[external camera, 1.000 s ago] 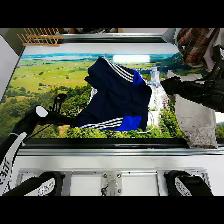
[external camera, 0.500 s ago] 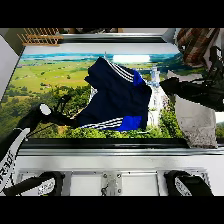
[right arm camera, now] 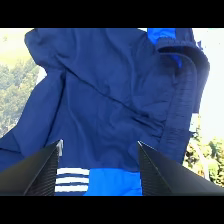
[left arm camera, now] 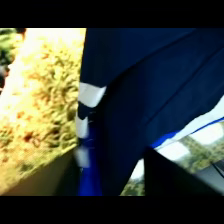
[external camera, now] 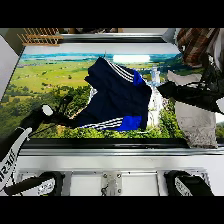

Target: Fold the clothes and pants, and hang the long-sleeved shirts on hangers.

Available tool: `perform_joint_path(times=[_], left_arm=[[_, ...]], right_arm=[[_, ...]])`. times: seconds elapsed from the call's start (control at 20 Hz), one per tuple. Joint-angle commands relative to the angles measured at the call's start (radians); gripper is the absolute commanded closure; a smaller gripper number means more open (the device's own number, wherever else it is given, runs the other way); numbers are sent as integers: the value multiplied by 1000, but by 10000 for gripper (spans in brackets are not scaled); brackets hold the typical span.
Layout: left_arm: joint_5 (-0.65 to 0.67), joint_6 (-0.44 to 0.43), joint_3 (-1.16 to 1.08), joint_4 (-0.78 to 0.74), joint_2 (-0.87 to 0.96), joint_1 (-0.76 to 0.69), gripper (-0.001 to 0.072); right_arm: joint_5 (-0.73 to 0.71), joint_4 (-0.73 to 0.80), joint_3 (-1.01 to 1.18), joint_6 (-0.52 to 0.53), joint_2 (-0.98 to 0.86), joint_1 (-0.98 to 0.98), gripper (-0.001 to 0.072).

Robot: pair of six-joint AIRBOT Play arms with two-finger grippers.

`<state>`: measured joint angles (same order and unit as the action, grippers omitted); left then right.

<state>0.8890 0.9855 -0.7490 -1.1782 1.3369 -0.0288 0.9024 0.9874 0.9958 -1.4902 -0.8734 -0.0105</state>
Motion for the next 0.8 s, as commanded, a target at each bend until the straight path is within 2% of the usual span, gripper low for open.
perform_joint_path(times=[0.0,0.05,0.15,0.2,0.3,0.4,0.45,0.6,0.65,0.75], left_arm=[[-18,19,-13,2,3,-46,666],[-18,29,-29,2,-7,-56,700],[-8,72,-64,2,-43,-61,700],[0,95,-72,2,-63,-62,700],[0,130,-60,2,-108,-62,700],[0,130,-21,3,-150,-63,700],[0,130,1,3,-169,-63,700],[-6,130,62,2,-219,-63,700],[-7,130,78,2,-230,-63,700],[-6,131,101,3,-245,-63,700]], right_arm=[[2,-19,-6,-14,0,0,209],[11,-19,-6,-14,3,-1,208],[74,43,-9,-52,17,-2,209],[111,105,-25,-129,27,-2,209],[167,238,-113,-358,51,-2,209],[156,259,-259,-572,63,-2,208],[124,229,-333,-627,61,0,208],[-98,22,-547,-656,33,0,207],[-185,-73,-606,-631,16,2,207],[-310,-224,-668,-480,-23,27,208]])
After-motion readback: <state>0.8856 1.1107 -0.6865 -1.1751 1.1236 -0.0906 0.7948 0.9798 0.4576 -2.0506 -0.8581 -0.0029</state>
